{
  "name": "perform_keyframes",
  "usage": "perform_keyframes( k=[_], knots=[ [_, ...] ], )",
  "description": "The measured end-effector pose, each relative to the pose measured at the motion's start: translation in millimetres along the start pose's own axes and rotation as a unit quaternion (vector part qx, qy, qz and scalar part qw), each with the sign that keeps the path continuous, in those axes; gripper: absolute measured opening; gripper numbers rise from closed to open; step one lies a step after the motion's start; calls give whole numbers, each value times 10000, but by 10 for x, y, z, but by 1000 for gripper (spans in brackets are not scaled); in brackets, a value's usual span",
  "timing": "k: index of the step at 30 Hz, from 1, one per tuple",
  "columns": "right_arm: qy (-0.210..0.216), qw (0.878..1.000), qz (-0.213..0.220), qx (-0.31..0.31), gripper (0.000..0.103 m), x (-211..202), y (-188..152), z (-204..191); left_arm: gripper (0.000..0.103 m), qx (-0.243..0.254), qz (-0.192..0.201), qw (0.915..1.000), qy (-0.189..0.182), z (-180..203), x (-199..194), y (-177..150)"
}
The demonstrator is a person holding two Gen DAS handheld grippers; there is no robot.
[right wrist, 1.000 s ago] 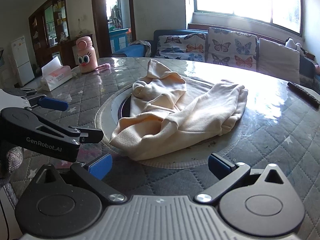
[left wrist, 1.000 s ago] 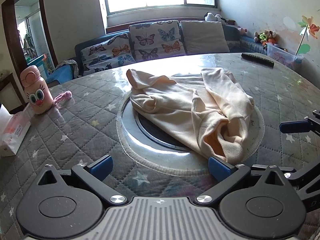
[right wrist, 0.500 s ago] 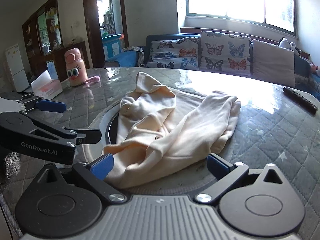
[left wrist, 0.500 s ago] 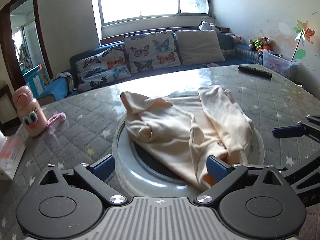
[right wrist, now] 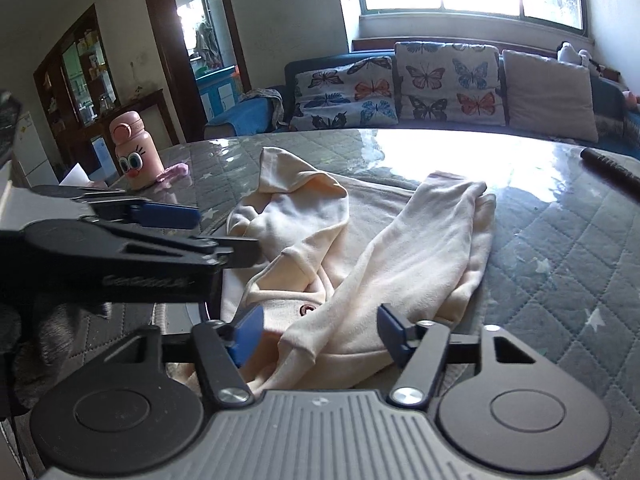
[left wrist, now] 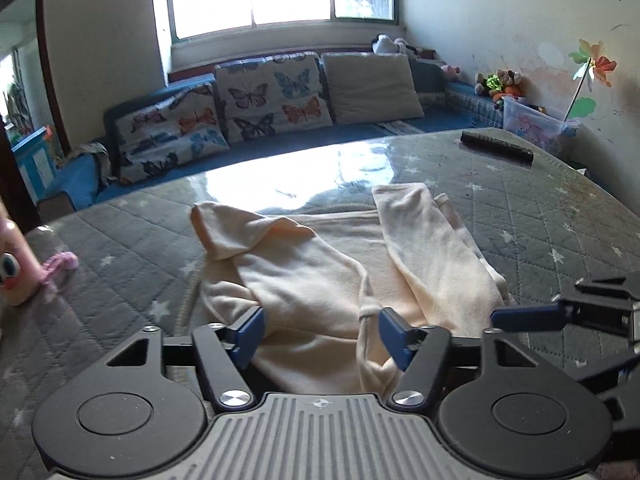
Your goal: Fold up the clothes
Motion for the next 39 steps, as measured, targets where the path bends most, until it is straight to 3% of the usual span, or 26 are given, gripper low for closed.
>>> perform_keyframes(
  k=[7,8,10,12,17,25,29,30,31,32,36,39],
  knots=[
    [118,9996,-192,176,32,97,1,52,62,84,-156,9992,-370,102,261,48],
    [139,9995,-202,196,29,96,1,56,57,103,-185,9990,-403,118,293,51],
    [164,9994,-203,212,23,84,4,61,37,99,-269,9984,-486,134,354,38],
    [189,9994,-204,229,18,72,6,65,12,41,-315,9977,-591,132,388,16],
    [201,9993,-100,291,3,-22,29,102,9,-101,-118,9987,-485,30,211,-15],
    [122,9996,83,244,2,-236,20,131,9,-500,178,9986,-77,-236,-276,-121],
    [167,9992,48,347,11,-170,45,91,9,-571,250,9980,94,-293,-464,-224],
    [151,9993,41,341,22,-131,56,70,9,-588,268,9978,137,-308,-511,-250],
    [136,9993,34,334,39,-93,66,48,9,-606,286,9976,180,-322,-558,-276],
    [121,9994,27,327,45,-54,76,26,9,-623,304,9973,222,-336,-606,-302],
    [2,9999,-91,134,45,128,45,-72,9,-738,330,9962,335,-387,-754,-430],
    [-98,9996,-266,5,30,222,-21,-104,9,-851,322,9951,386,-420,-841,-540]
  ],
)
Point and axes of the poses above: each gripper's, at about its wrist camera, not at the fingertips, and x roughly the way its jaws point, z to its right, y to its top, the point moved 5 cm from there along x, roughly the way its jaws point, and after that the axes turned 14 degrees about x, right-handed, at the moved point
